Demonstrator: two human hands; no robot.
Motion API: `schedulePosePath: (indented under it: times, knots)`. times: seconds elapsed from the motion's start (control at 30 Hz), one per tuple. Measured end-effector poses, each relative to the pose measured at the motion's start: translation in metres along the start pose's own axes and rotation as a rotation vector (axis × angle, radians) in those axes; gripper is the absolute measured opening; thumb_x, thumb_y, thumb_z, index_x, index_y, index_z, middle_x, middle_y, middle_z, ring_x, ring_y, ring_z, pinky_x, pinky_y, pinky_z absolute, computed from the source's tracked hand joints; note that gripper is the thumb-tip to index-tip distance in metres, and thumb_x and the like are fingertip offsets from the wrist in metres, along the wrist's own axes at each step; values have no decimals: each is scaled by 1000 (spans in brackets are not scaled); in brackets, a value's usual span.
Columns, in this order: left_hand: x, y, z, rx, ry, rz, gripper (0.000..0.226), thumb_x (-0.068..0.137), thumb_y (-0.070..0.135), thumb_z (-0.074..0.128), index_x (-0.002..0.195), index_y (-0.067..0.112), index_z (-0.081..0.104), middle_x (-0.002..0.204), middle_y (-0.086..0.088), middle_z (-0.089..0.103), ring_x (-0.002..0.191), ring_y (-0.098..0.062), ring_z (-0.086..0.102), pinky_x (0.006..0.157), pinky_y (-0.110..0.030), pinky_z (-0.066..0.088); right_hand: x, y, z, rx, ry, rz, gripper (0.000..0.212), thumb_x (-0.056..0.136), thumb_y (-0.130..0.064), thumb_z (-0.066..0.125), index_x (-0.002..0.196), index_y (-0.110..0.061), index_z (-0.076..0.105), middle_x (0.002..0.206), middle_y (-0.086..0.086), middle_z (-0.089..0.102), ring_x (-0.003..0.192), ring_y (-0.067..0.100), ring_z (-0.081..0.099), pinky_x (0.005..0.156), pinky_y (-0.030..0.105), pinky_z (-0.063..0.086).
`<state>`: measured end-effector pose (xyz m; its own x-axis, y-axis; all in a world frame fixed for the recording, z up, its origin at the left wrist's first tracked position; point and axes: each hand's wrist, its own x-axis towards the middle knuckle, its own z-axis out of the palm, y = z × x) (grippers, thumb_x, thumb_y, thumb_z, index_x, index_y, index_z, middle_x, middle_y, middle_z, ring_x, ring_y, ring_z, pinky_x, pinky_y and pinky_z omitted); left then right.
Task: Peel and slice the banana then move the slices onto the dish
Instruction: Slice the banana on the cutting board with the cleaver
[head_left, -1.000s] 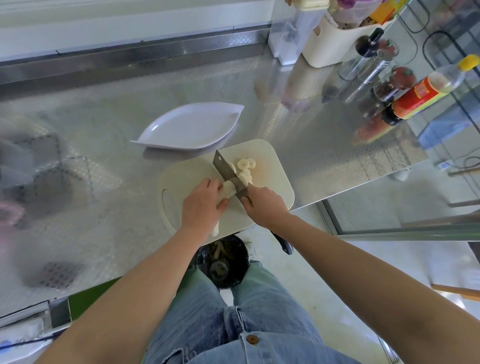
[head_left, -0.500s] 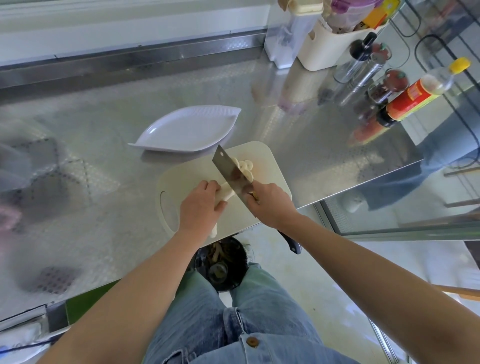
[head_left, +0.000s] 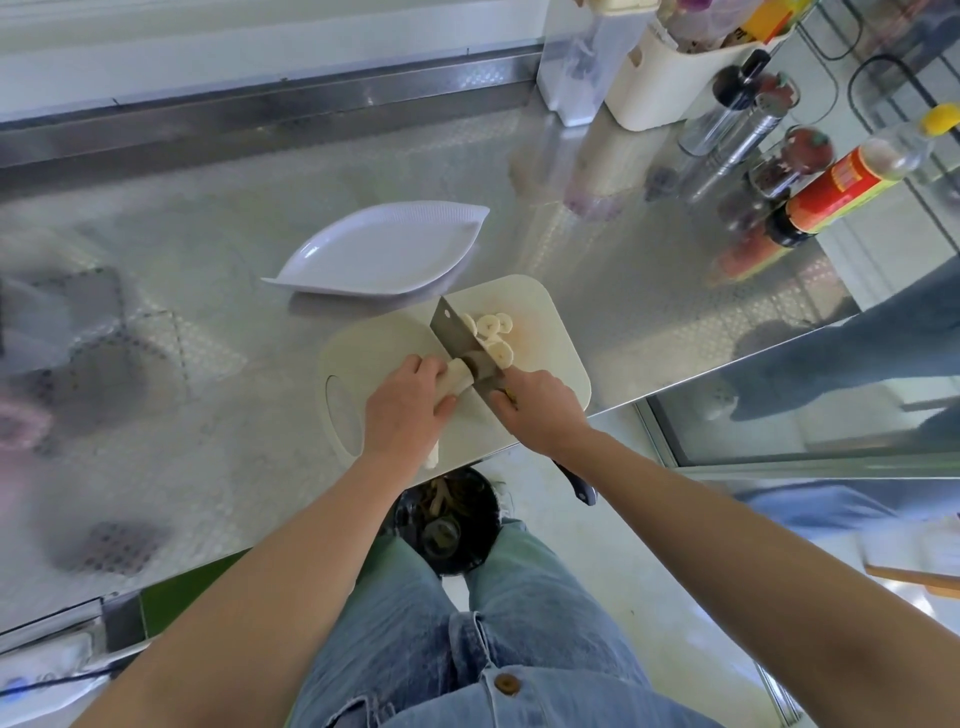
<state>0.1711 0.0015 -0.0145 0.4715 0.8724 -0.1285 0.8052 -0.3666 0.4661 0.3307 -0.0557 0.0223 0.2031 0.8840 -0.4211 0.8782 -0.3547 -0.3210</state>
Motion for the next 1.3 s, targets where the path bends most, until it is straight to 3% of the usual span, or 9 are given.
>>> schedulePosePath:
  times: [0.13, 0.37, 0.5, 0.67, 0.83, 1.03, 1.3]
  knots:
    - [0, 1, 0, 26, 1, -1, 30, 88, 35, 61, 111, 17, 56, 103, 0, 56, 85, -22, 58, 62, -37, 49, -1, -3, -15, 23, 59, -4, 29, 98, -34, 40, 93, -7, 49, 70, 7, 49, 63, 30, 45, 54, 31, 29]
    - [0, 1, 0, 5, -14, -10, 30, 88, 33, 61, 112, 16, 55, 106, 0, 56, 89, -22, 58, 67, -38, 50, -5, -8, -22, -29, 41, -50, 23, 97, -30, 40, 88, -9, 44, 71, 7, 47, 65, 30, 44, 54, 31, 28]
    - [1, 1, 0, -18, -25, -20, 29, 88, 32, 62, 111, 16, 55, 107, 0, 55, 89, -24, 57, 65, -37, 47, -4, -9, -13, -22, 31, -37, 19, 97, -26, 40, 83, -12, 37, 62, 0, 39, 62, 27, 43, 48, 30, 24]
    - [1, 1, 0, -29, -22, -12, 29, 88, 33, 62, 109, 14, 56, 106, -2, 56, 89, -25, 56, 64, -37, 45, 2, -10, -1, -31, 4, -2, 22, 98, -28, 40, 84, -12, 38, 72, 5, 46, 66, 28, 45, 57, 31, 30]
    - [0, 0, -2, -16, -25, -8, 29, 87, 34, 62, 111, 18, 55, 105, -1, 56, 89, -24, 57, 63, -36, 45, 5, -11, 5, -1, -19, -19, 21, 99, -28, 40, 106, -10, 48, 86, 12, 58, 70, 28, 47, 59, 32, 31]
    - [-4, -3, -4, -49, -64, -72, 45, 82, 43, 63, 119, 20, 51, 112, 2, 54, 92, -23, 58, 68, -34, 47, 2, -7, -6, 39, 45, -42, 22, 98, -31, 41, 85, -14, 39, 69, 7, 51, 62, 29, 47, 51, 31, 28]
    - [-4, -2, -3, 40, -30, -60, 35, 83, 35, 62, 108, 13, 53, 102, -4, 56, 78, -26, 58, 59, -35, 47, -8, -9, -18, 31, 78, -71, 25, 98, -32, 42, 82, -12, 41, 59, 1, 41, 50, 20, 37, 45, 28, 23]
